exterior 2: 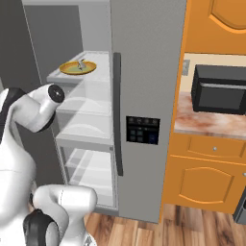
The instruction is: Retrieve the fish from the fridge and place it on the saucepan with marinade on the stove.
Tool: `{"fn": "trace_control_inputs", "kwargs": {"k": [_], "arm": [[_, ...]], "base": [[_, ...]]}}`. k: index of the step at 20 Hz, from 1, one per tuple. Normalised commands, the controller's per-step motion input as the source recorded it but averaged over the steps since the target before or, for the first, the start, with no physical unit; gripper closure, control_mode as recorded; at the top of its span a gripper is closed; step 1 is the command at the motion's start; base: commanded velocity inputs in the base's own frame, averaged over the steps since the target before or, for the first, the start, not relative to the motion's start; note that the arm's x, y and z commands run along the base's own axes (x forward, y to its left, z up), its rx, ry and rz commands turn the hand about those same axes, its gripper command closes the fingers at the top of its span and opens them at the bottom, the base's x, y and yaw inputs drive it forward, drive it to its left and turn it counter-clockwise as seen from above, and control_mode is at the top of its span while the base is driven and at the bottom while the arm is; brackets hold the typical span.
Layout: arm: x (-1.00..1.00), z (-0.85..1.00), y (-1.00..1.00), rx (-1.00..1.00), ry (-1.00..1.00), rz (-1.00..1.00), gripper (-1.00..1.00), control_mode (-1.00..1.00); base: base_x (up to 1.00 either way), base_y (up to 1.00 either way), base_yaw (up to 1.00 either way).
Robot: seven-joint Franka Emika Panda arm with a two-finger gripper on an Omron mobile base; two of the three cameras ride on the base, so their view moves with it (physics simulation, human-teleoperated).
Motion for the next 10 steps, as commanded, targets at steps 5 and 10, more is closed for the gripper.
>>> {"fn": "trace_control_inputs", "kwargs": {"k": [5, 10], "arm": [[-0.07, -0.62, 1.00, -0.04, -0.09, 0.02, -1.00, -1.00], [0.00, -0.17, 0.52, -0.01, 0.07, 0.00, -1.00, -1.00]], "base": [[0.00, 0.00, 0.00], [0.00, 0.00, 0.00]]}}
